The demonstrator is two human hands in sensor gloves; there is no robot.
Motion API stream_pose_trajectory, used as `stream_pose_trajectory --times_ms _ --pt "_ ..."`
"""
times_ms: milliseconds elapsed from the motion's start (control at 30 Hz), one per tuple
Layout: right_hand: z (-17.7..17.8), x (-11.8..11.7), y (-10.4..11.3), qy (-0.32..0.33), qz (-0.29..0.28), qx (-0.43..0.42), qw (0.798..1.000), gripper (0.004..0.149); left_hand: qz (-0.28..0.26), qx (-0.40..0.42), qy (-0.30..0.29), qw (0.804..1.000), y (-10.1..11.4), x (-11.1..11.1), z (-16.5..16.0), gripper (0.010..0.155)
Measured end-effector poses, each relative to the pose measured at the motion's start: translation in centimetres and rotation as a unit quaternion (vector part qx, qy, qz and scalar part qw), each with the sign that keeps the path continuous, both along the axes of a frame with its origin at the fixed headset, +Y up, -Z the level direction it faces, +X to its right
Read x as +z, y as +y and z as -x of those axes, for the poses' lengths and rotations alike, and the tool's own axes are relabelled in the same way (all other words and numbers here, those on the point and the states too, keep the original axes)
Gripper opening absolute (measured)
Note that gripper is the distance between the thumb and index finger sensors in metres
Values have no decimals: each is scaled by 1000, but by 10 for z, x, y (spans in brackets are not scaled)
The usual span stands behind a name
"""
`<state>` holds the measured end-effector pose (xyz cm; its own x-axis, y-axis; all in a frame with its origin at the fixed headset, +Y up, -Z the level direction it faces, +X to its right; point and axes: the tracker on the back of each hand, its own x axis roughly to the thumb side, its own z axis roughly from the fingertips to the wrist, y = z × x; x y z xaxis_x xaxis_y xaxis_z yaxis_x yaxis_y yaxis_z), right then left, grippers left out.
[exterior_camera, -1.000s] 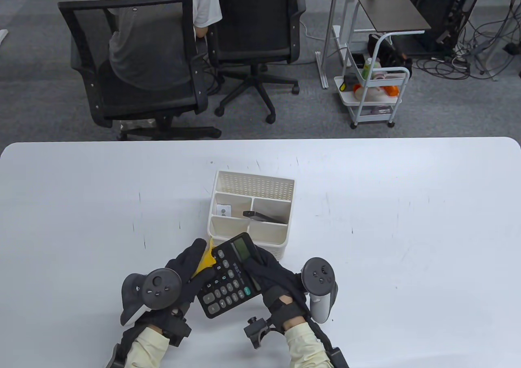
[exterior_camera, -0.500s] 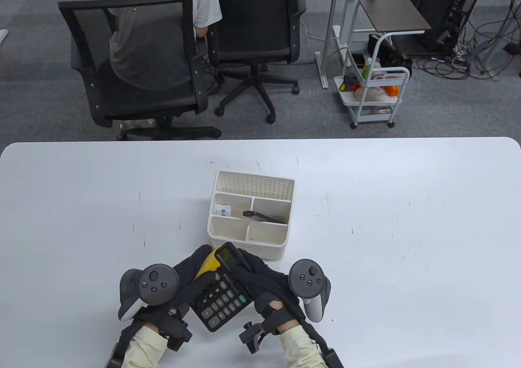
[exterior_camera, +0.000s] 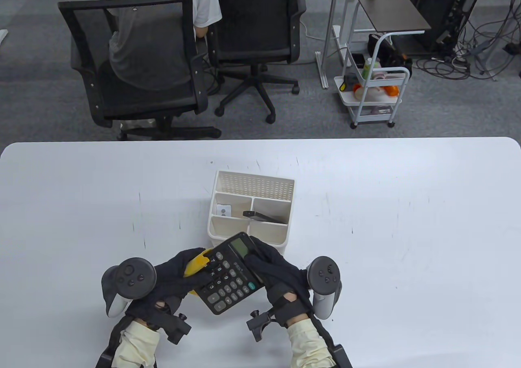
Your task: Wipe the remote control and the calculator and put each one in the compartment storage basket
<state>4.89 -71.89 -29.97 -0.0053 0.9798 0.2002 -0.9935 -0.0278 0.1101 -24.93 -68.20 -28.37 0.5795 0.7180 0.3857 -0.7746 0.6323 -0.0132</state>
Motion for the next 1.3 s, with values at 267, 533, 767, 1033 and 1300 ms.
stream_pose_trajectory --times_ms 267,533,767,1033,1300 --pt "-4 0 -11 20 40 -35 998 92 -130 -41 96 986 20 21 5 51" --pt "0 -1 -22 55 127 -46 989 96 -217 -121 61 967 21 28 -13 49" --pt "-5 -4 -24 15 136 -146 980 81 -276 -290 41 916 6 32 -43 54" --pt "-16 0 -17 -45 95 -157 982 75 -245 -350 33 903 -4 29 -51 59" --pt "-31 2 -15 -87 73 -165 980 71 -239 -334 -25 912 -9 35 -66 59"
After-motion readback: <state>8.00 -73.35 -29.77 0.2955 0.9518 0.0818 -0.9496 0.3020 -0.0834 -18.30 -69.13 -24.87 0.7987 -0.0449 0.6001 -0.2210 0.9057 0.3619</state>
